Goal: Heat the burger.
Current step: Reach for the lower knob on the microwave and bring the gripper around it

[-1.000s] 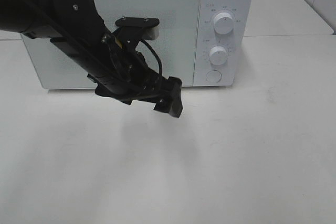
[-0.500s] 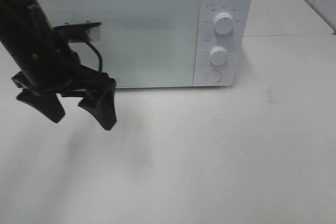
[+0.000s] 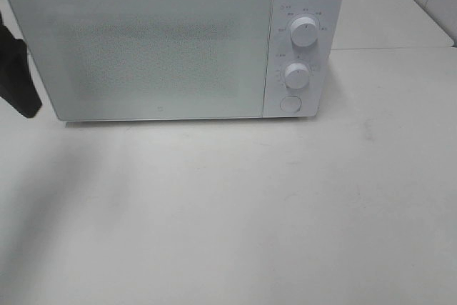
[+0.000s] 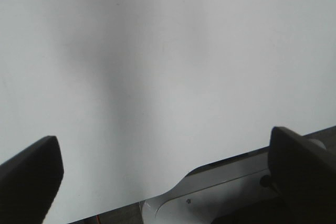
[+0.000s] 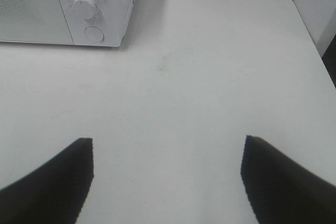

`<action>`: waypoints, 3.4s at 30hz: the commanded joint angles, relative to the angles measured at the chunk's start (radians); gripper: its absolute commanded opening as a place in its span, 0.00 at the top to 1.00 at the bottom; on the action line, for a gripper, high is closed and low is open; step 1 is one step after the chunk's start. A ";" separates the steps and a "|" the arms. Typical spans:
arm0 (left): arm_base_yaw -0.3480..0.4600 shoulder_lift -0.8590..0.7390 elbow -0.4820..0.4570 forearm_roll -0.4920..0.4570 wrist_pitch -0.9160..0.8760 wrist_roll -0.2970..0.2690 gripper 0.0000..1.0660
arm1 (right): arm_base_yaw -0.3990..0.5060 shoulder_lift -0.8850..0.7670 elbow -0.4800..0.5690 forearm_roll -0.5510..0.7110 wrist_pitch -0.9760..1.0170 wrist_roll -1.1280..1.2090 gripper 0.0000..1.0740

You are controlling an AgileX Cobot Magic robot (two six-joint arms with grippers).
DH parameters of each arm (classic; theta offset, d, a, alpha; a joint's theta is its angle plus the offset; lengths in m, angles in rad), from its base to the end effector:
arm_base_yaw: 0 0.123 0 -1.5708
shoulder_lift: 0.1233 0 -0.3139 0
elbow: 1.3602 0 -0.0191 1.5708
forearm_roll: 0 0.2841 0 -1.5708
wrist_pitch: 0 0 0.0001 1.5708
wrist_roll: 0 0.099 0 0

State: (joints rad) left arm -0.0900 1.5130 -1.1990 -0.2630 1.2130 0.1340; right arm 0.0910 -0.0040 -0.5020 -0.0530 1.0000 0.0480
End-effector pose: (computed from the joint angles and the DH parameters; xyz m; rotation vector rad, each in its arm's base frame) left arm 0.3118 -0.0524 0.2959 0.2200 2.9747 -0.3739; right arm 0.0044 -0.0040 0.2959 -0.0418 1.9761 0.0278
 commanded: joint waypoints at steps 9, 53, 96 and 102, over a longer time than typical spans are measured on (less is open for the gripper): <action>0.133 -0.180 0.005 0.028 0.097 -0.012 0.08 | -0.006 -0.028 0.000 -0.006 -0.006 0.003 0.30; 0.133 -1.540 0.684 0.112 -0.143 -0.051 0.08 | -0.006 -0.022 0.000 -0.006 -0.006 0.002 0.30; 0.133 -1.536 0.684 0.113 -0.143 -0.050 0.08 | -0.006 -0.008 0.000 -0.007 -0.006 0.001 0.30; 0.133 -1.536 0.684 0.113 -0.143 -0.050 0.08 | -0.006 0.043 -0.019 -0.005 -0.019 -0.003 0.30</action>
State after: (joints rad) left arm 0.0400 -0.0050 -0.5170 -0.1450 1.0840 0.0910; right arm 0.0910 0.0350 -0.5130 -0.0530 0.9970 0.0480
